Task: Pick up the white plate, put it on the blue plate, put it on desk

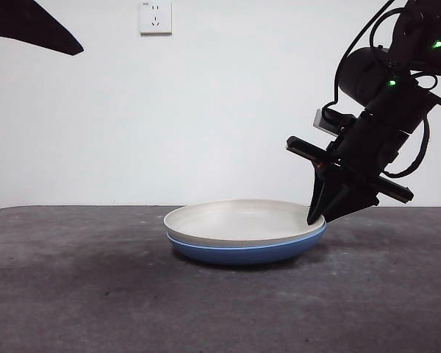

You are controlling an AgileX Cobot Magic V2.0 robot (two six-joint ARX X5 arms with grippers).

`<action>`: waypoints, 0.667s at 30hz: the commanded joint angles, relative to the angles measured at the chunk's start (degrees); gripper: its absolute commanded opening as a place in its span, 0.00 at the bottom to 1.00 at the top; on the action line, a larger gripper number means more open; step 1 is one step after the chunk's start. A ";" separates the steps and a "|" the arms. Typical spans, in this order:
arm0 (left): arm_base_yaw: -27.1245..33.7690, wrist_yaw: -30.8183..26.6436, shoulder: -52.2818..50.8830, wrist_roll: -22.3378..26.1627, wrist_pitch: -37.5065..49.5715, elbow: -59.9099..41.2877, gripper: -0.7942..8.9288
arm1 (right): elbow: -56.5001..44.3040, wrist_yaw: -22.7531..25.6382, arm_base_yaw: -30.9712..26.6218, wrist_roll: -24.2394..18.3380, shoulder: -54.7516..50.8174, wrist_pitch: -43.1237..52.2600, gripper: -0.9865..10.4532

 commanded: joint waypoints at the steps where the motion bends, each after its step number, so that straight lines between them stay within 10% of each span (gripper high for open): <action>1: -0.26 0.11 0.24 -0.09 0.59 0.68 0.34 | 1.22 0.07 0.26 0.79 0.94 0.59 0.09; 20: -0.26 0.11 0.24 -0.09 0.57 0.68 0.34 | 1.22 0.81 0.31 0.90 0.94 0.37 0.24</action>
